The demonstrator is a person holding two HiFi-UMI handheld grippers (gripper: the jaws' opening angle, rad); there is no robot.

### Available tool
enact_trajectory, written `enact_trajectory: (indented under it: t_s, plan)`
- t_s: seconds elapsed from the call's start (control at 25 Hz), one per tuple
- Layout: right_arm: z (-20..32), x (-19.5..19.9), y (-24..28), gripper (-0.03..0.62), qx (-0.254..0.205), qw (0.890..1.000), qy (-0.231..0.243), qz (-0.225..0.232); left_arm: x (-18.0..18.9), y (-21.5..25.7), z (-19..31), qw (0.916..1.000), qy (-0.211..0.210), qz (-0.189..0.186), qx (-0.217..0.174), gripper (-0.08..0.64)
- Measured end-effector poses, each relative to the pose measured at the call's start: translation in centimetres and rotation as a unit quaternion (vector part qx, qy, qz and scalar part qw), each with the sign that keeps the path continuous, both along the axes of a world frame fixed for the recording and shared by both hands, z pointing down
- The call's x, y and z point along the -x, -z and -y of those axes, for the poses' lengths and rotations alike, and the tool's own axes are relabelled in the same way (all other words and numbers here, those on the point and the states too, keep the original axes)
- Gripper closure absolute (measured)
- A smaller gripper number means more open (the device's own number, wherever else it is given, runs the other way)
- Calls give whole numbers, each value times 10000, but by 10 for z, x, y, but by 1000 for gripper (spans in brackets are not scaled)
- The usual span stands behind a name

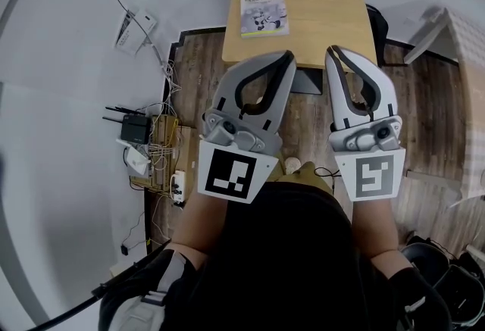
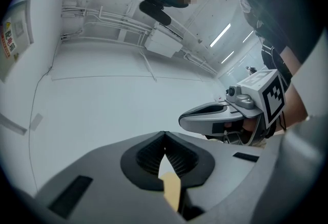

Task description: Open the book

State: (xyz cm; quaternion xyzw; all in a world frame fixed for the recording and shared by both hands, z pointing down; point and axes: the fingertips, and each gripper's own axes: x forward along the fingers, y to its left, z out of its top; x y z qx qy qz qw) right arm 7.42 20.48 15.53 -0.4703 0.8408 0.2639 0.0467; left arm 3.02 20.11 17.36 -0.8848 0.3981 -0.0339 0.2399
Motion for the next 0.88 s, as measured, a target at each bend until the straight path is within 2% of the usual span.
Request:
enact_trajectory:
  t_s: [0.2, 0.4, 0.88]
  plan:
    - [17, 0, 1, 561, 23, 10000, -38, 62, 11, 1, 19, 9999, 109, -30, -29, 554]
    - [41, 2, -3, 561, 91, 9999, -83, 6, 22, -2, 48, 9995, 222, -181, 115, 554]
    - [111, 1, -6, 561, 147, 9997, -192, -8, 19, -7, 123, 9996, 156, -145, 169, 554]
